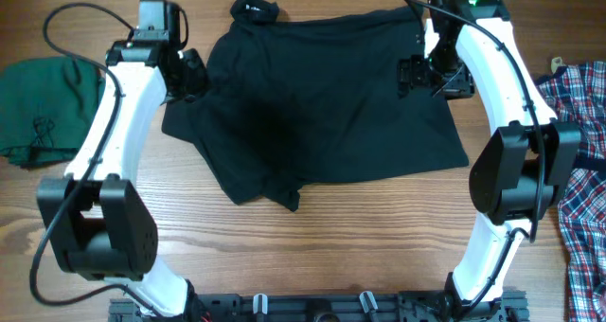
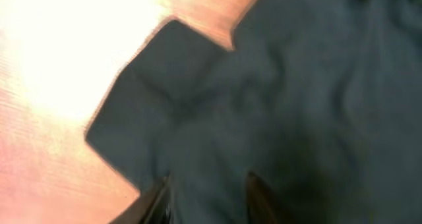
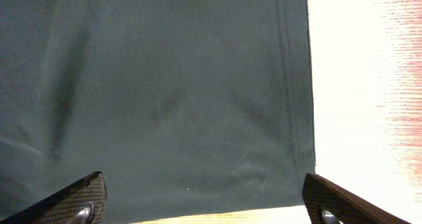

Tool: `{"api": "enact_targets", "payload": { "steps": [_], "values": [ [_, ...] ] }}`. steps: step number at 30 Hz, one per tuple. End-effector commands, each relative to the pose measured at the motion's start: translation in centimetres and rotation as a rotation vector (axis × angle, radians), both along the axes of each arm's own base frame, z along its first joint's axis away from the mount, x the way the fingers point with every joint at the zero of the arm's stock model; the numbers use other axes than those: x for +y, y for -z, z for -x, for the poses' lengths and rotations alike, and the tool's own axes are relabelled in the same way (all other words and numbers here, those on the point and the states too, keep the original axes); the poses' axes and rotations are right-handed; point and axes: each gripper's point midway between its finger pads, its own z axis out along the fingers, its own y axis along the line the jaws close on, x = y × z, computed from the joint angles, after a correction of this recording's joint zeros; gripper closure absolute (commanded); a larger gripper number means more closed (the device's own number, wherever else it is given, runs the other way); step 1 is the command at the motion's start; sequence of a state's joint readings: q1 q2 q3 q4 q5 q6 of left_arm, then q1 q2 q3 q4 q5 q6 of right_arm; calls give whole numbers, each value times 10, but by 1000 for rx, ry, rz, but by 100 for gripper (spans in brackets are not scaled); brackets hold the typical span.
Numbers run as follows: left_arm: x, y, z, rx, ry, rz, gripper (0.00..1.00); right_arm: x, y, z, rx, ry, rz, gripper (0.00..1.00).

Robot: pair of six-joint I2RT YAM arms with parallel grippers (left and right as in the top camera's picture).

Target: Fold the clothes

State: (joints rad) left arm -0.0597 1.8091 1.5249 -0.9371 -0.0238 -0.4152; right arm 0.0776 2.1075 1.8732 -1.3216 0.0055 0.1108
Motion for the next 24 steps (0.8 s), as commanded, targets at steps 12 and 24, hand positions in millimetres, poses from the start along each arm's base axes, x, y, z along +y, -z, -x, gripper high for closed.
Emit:
{"api": "enact_targets", "payload": {
  "steps": [12, 24],
  "values": [
    [-99, 7, 177, 451, 42, 8, 55, -12, 4, -13, -43, -38, 23, 0],
    [-99, 56, 216, 270, -169, 189, 37, -2, 3, -21, -76, -40, -34, 0]
  ]
}}
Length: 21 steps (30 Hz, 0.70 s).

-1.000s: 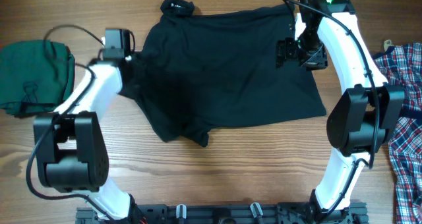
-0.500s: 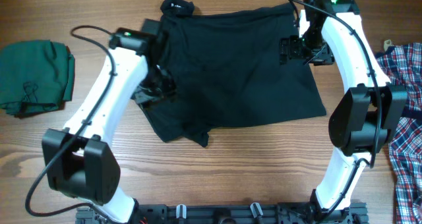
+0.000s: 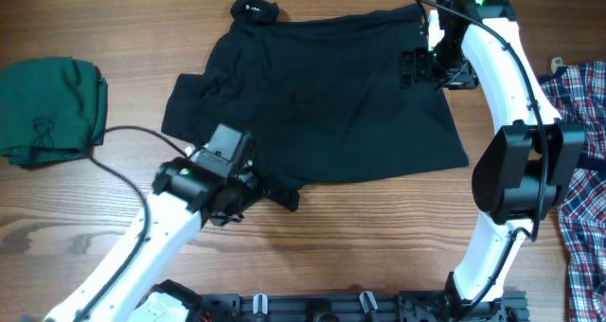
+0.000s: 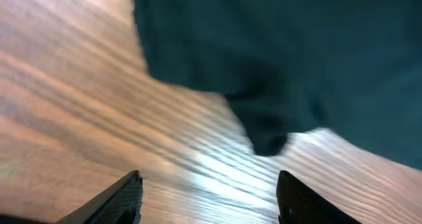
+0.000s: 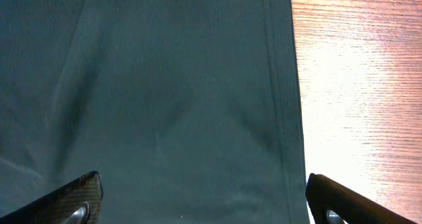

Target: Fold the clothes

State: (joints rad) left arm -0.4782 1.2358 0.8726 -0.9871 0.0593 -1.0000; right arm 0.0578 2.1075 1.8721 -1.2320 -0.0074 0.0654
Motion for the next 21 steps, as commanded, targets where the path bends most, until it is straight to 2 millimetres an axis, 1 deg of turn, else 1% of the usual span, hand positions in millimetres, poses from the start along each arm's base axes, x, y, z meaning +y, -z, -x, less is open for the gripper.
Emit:
{"api": "enact_targets", "payload": {
  "steps": [1, 3, 5, 8, 11, 13, 14, 16, 19, 20, 21],
  "values": [
    [-2, 27, 4, 103, -36, -17, 38, 3, 4, 1, 11, -14, -17, 0],
    [1, 42, 5, 155, -39, -56, 39, 3, 4, 1, 11, -14, -16, 0],
    [4, 57, 2, 181, -42, -98, 39, 3, 4, 0, 7, -15, -17, 0],
    [6, 68, -3, 187, -45, -126, 44, 3, 4, -1, 6, -15, -17, 0],
    [7, 67, -5, 176, -47, -134, 47, 3, 4, -2, 1, -14, -17, 0],
    [14, 67, -6, 162, -51, -169, 49, 3, 4, -2, 0, -15, -17, 0],
    [17, 67, -6, 162, -55, -182, 51, 3, 4, -2, 0, -14, -17, 0],
    [23, 67, -8, 161, -72, -197, 58, 3, 4, -3, -2, -15, -17, 0],
    [36, 67, -16, 156, -115, -189, 56, 3, 4, -3, -3, -15, -17, 0],
    [39, 67, -17, 158, -109, -184, 54, 3, 4, -3, -3, -15, -17, 0],
    [42, 67, -19, 158, -105, -183, 49, 3, 4, -3, -3, -15, -17, 0]
  ]
}}
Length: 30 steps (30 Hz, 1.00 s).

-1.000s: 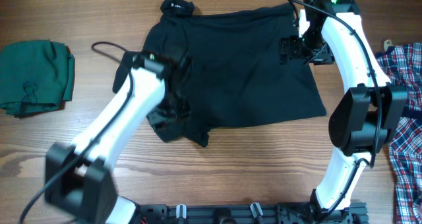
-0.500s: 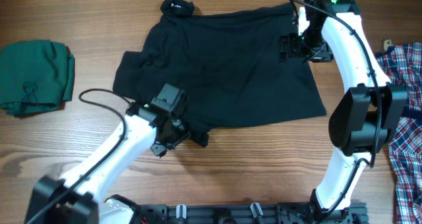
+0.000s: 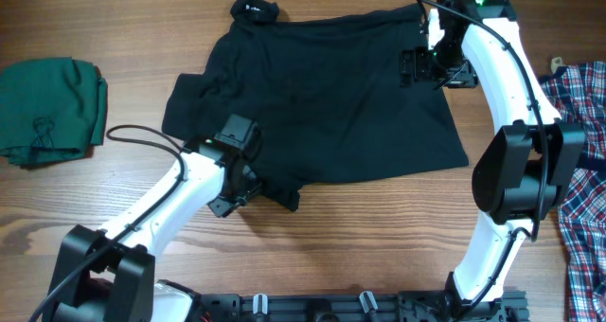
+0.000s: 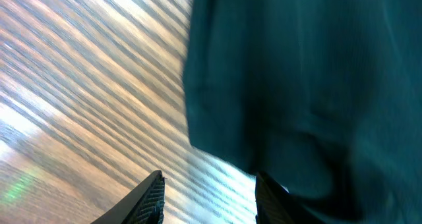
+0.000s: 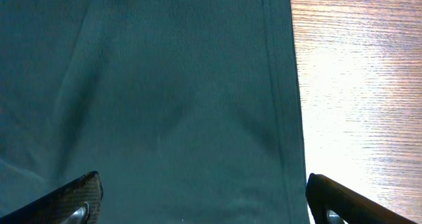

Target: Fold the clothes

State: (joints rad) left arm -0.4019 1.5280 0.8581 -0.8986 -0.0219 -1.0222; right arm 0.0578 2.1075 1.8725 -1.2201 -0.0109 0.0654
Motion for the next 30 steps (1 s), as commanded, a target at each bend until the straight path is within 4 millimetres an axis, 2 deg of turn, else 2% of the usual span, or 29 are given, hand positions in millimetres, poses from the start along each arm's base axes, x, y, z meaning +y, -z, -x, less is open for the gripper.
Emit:
{"api": "enact_targets", "payload": {
  "steps": [1, 2, 4, 6, 12, 17, 19, 23, 28, 30],
  "values": [
    [16, 1, -5, -6, 1, -16, 43, 3, 5, 0, 9, -15, -13, 0],
    [13, 1, -11, -25, 30, 18, 27, 3, 5, 0, 8, -15, -13, 0],
    [6, 4, -19, -52, 40, 82, 15, 3, 5, 0, 8, -15, -13, 0],
    [7, 9, -16, -43, 24, 101, 15, 3, 5, 0, 9, -15, -13, 0],
    [7, 18, 0, 6, 18, 118, 27, 3, 5, 0, 8, -15, -13, 0],
    [3, 3, -15, -96, 101, 142, 27, 3, 5, 0, 9, -14, -13, 0],
    [4, -2, -13, -102, 103, 142, 27, 3, 5, 0, 9, -14, -13, 0],
    [8, -1, 3, -43, 100, 129, 39, 3, 5, 0, 8, -14, -13, 0],
    [8, 0, 2, -50, 96, 131, 37, 3, 4, -1, 6, -14, -13, 0],
    [7, 8, 0, -68, 69, 136, 36, 3, 4, -1, 5, -15, -13, 0]
  ]
}}
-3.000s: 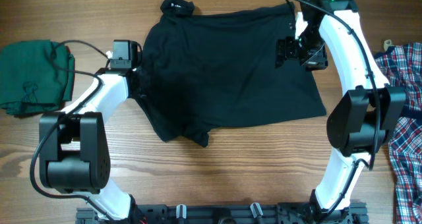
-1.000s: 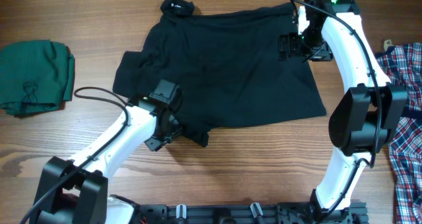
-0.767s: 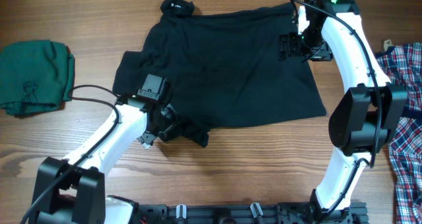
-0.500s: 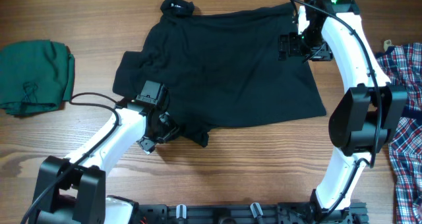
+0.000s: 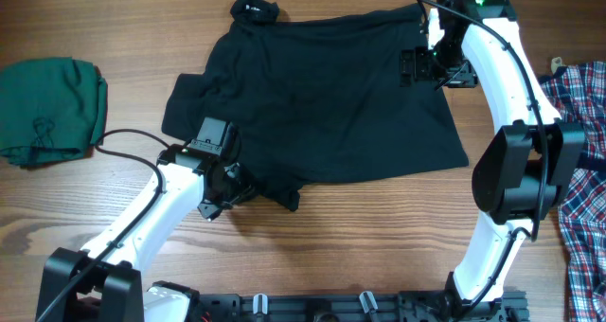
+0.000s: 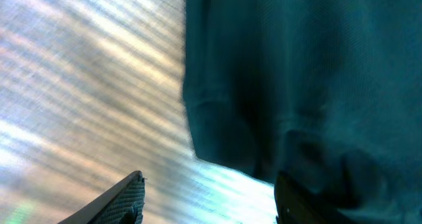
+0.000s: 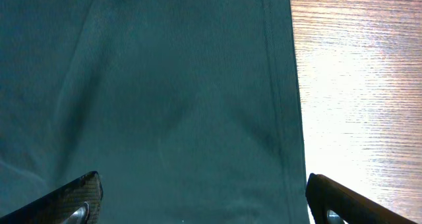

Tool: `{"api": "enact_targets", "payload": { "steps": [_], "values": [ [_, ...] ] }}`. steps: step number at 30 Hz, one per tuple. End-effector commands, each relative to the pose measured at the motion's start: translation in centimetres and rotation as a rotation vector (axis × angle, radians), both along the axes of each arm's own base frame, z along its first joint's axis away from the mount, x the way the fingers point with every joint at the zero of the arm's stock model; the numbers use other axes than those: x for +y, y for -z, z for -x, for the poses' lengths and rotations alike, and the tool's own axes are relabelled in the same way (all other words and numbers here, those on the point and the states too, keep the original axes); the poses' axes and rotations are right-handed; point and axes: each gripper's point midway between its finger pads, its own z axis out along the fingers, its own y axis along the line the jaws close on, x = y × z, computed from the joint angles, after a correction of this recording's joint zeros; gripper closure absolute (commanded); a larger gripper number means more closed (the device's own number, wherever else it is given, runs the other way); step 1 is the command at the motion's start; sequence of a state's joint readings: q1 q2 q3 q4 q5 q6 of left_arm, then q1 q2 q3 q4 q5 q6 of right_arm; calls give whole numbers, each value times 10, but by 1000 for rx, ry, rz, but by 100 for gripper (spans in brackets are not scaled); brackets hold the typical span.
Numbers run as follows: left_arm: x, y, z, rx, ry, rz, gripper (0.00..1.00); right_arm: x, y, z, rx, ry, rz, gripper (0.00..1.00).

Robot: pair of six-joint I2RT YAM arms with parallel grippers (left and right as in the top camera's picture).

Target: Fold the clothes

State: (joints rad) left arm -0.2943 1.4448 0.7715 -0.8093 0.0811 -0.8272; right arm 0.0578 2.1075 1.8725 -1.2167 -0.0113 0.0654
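Observation:
A black T-shirt (image 5: pixel 322 104) lies spread flat on the wooden table. My left gripper (image 5: pixel 242 189) is low at the shirt's front left corner. In the left wrist view it (image 6: pixel 208 207) stands open, one finger over bare wood and the other over the shirt's edge (image 6: pixel 297 85). My right gripper (image 5: pixel 407 68) hovers over the shirt's far right part. In the right wrist view it (image 7: pixel 204 211) is wide open above the cloth (image 7: pixel 165 85), with the hem line running close to its right finger.
A crumpled green garment (image 5: pixel 47 109) lies at the table's left edge. A plaid shirt (image 5: pixel 582 170) is heaped at the right edge. A bunched bit of black cloth (image 5: pixel 254 8) sticks out at the shirt's far side.
My left gripper has shifted a little to the left along the shirt's front left corner, and its jaws stand wider. The right arm and the shirt have not moved.
At first my left gripper was at the shirt's far left sleeve with its jaws narrow, and the right was open over the far right corner. By the second moment the left arm had come to the shirt's front left corner, open, where it has stayed.

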Motion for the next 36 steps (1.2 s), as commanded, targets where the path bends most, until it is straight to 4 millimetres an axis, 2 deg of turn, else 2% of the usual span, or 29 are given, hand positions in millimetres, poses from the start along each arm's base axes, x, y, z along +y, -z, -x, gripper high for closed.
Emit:
{"api": "enact_targets", "payload": {
  "steps": [1, 5, 11, 21, 26, 27, 28, 31, 32, 35, 36],
  "values": [
    [0, 11, 3, -14, -49, 22, 36, 3, 5, 0, 8, -15, -12, 0],
    [4, 23, 13, 9, -103, 15, 41, 3, 4, -1, 5, -14, -13, 0],
    [4, 22, -7, -75, -100, 7, 45, 3, 4, -2, 2, -15, -13, 0],
    [4, 23, -22, -132, -105, 0, 47, 3, 5, 0, 9, -15, -13, 0],
    [5, 27, -23, -126, -105, -9, 54, 2, 5, 0, 9, -14, -12, 0],
    [5, 27, -23, -127, -106, -10, 57, 2, 5, 0, 10, -15, -12, 0],
    [5, 27, -23, -127, -106, -10, 67, 2, 5, 1, 12, -14, -12, 0],
    [6, 27, -23, -130, -105, -16, 80, 3, 5, 1, 12, -15, -13, 0],
    [8, 24, -26, -147, -69, -29, 95, 3, 5, 1, 12, -15, -13, 0],
    [9, 2, -39, -195, -23, -27, 96, 2, 5, 1, 11, -14, -12, 0],
    [10, -12, -46, -226, 18, -30, 96, 3, 5, 1, 11, -15, -13, 0]
  ]
}}
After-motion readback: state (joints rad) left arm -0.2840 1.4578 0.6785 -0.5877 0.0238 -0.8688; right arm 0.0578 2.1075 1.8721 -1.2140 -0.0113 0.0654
